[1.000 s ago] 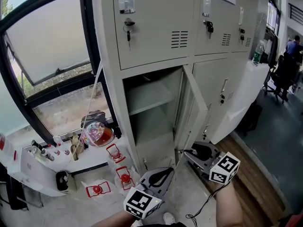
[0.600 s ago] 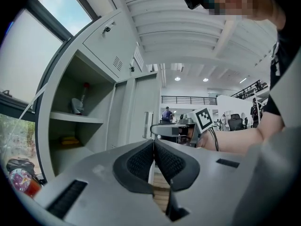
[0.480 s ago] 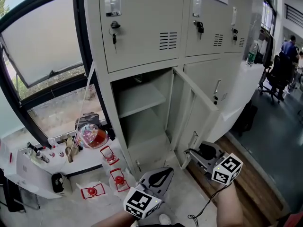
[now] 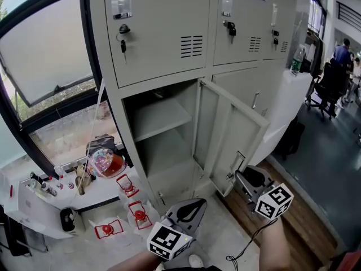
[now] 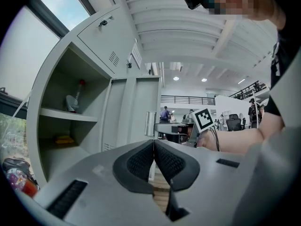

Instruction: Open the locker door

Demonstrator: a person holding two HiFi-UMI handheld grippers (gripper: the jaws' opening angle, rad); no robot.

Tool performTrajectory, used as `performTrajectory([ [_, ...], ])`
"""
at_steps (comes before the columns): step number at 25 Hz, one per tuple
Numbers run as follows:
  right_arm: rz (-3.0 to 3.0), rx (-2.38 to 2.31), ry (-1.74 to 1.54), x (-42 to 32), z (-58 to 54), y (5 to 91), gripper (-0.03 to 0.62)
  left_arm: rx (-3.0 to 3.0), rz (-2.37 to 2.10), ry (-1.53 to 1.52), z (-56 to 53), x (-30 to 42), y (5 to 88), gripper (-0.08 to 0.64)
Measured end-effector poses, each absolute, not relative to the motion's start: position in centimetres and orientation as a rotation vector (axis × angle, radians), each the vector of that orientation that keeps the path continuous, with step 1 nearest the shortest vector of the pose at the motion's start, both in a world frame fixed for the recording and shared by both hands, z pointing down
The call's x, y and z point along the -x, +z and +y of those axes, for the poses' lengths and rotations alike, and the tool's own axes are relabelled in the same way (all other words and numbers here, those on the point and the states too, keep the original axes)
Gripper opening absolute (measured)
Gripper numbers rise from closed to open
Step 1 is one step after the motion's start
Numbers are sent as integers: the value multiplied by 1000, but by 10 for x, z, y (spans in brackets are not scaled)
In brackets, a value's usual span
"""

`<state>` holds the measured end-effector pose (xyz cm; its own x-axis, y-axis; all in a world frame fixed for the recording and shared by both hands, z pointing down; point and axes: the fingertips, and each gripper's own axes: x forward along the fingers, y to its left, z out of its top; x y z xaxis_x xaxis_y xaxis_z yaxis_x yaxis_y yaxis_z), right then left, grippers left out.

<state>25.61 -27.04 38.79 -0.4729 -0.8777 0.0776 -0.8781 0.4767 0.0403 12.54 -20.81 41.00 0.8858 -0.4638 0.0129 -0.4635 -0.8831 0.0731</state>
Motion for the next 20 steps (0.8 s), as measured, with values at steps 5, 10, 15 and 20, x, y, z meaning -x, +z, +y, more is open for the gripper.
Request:
performTrajectory([
  [5,-2549,-1697,27,-278,-276,387,140,-2979,-728,-2,-209,-130,411,17],
  [10,-2517,-1767,44,-291,-282,388,135,-2975,-741,5,-213,-129,413,17],
  [15,-2490,-1820,52,-300,-286,388,135,-2962,-769,6,-217,-125,414,17],
  [20,-2477,-1838,47,-304,-289,388,135,-2965,-768,10,-219,-124,415,17],
])
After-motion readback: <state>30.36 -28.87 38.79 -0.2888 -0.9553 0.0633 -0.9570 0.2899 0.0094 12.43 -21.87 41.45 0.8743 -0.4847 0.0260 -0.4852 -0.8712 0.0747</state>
